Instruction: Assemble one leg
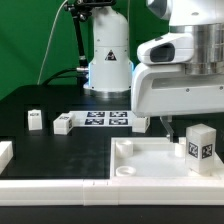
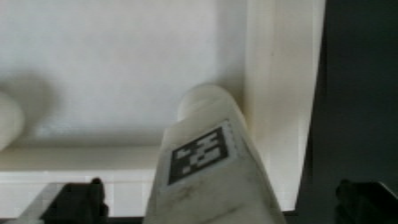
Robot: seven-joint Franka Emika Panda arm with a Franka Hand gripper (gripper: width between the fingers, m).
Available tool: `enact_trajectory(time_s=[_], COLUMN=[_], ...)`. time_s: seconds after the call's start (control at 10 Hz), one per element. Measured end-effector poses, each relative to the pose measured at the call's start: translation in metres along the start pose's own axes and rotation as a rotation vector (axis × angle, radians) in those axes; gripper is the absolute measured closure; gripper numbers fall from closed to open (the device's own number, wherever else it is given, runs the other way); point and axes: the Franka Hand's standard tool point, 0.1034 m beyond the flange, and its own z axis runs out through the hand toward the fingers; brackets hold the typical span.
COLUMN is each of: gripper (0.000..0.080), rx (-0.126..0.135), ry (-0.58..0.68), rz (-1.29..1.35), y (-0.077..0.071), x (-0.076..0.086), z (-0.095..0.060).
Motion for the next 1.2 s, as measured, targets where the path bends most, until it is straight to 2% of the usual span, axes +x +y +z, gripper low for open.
enact_trajectory(time_s=[0.3,0.5,0.6,0.8,1.2], gripper=[0.015,0.041,0.0512,0.0511,0.0511], rx=[-0.002,-0.003,-0.001,-0.001,0.001], ry=[0.0,0.0,0.0,0.0,0.009], rz=[-0.19,-0.186,-0.165,-0.144,0.355], y=[0.0003,0.0006,0.0004,0.0005,-0.0008], x=[-0.0004,-0.0004,-0.0004,-0.0004,-0.0006], z=[0.0004,0.0005,0.0005,0.0005,0.0012])
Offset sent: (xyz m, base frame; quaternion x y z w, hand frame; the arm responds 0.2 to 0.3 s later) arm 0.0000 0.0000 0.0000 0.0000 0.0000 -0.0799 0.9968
